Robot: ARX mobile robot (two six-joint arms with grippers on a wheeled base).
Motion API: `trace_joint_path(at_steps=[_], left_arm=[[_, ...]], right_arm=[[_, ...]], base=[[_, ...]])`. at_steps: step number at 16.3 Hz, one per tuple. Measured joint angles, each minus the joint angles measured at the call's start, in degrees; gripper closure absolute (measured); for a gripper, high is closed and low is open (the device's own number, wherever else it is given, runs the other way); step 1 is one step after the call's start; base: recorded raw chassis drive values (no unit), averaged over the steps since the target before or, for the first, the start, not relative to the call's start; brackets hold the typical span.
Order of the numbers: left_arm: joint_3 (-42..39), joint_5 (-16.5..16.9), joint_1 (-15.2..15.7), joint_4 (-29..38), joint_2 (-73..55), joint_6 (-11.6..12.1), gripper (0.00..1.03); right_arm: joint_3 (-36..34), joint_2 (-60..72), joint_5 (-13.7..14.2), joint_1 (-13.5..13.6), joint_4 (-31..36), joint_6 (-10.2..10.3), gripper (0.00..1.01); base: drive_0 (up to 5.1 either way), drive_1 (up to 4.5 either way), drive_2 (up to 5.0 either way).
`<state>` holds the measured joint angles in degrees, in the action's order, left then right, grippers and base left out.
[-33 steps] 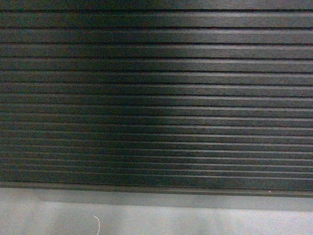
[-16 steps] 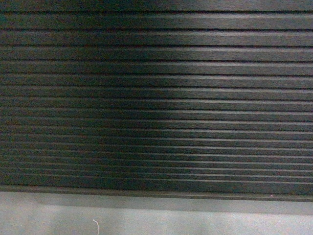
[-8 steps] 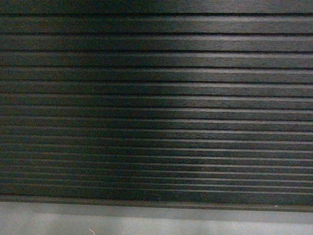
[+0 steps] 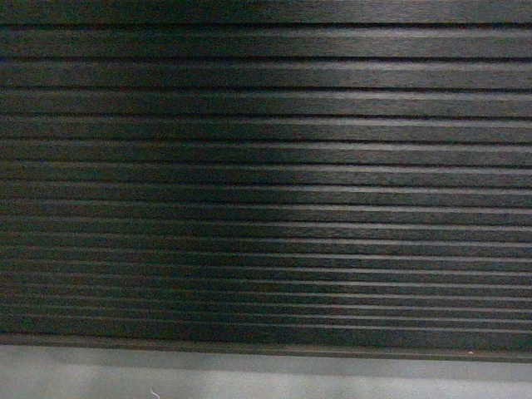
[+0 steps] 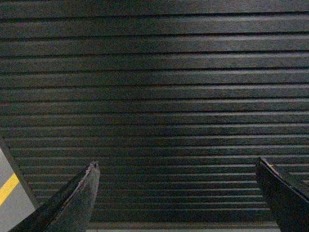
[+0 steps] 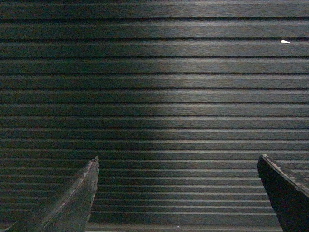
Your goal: Place dark red mango on scale at checkout
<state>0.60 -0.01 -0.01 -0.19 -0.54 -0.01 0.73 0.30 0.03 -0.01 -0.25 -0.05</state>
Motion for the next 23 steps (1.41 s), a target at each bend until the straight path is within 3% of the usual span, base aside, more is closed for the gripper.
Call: trace_joint_path(at_steps=[23], left_arm=[[0.0,0.0,0.0,-0.2,0.0,0.0,0.05]], right_arm=[[0.0,0.0,0.0,0.0,-0.1,0.0,0.03]], base=[[0.0,0.0,0.0]])
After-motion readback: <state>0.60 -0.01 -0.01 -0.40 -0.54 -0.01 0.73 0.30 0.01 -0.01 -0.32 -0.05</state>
